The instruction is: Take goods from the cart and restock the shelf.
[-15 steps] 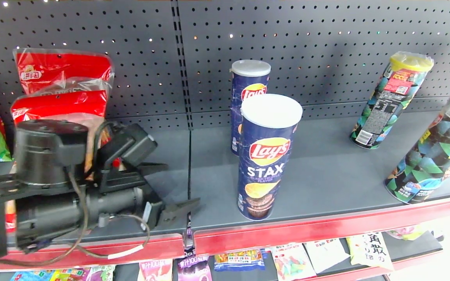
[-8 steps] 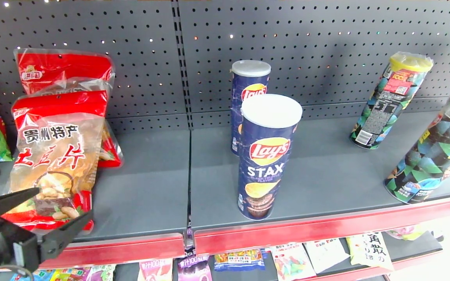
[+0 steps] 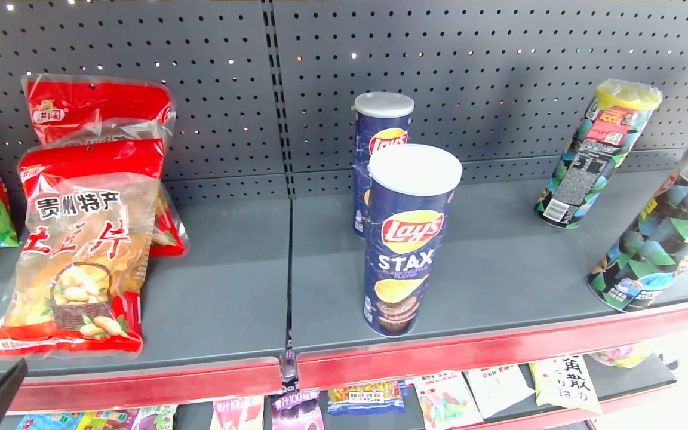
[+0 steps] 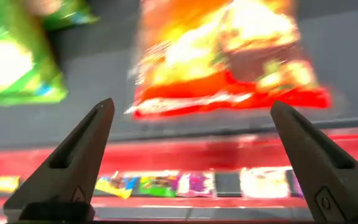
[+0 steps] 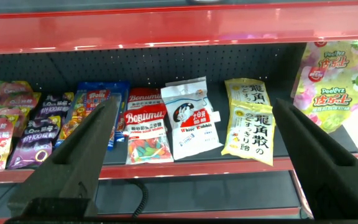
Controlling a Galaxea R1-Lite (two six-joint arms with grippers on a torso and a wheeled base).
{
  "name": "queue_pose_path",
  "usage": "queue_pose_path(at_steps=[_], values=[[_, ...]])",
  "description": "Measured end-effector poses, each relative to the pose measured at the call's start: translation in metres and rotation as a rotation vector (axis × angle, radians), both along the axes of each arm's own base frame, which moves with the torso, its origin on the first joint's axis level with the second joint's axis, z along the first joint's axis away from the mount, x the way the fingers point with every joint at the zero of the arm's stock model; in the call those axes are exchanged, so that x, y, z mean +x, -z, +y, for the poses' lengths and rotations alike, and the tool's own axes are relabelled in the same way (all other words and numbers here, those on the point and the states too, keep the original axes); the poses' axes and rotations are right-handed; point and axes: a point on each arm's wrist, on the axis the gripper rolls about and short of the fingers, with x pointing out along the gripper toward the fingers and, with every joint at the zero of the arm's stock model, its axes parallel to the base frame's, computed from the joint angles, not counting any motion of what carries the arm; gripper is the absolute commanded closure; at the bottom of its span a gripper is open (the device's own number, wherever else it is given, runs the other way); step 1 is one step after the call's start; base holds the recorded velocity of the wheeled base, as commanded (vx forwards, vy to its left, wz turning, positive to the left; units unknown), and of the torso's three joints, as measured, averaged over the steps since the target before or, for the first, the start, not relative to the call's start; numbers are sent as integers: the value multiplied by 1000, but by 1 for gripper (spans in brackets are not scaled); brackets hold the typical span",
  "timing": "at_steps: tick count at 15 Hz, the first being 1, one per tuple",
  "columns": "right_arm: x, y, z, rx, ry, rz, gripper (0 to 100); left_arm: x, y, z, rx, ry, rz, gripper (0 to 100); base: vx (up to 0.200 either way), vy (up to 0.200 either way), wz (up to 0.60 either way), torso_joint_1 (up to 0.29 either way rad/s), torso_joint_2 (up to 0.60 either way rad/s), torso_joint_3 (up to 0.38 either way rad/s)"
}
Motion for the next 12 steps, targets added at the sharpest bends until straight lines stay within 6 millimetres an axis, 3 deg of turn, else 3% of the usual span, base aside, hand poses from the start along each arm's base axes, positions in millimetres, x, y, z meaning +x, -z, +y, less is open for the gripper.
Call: queue_pose_path(at_steps=[5, 12], values=[[0, 0, 0, 0, -6, 0, 0, -29, 22, 10, -1, -50, -21, 0, 0, 0, 0, 0, 0, 0], [0, 0, 0, 0, -5, 0, 0, -38, 42, 13, -78, -351, 1, 0, 0, 0, 0, 0, 0, 0]])
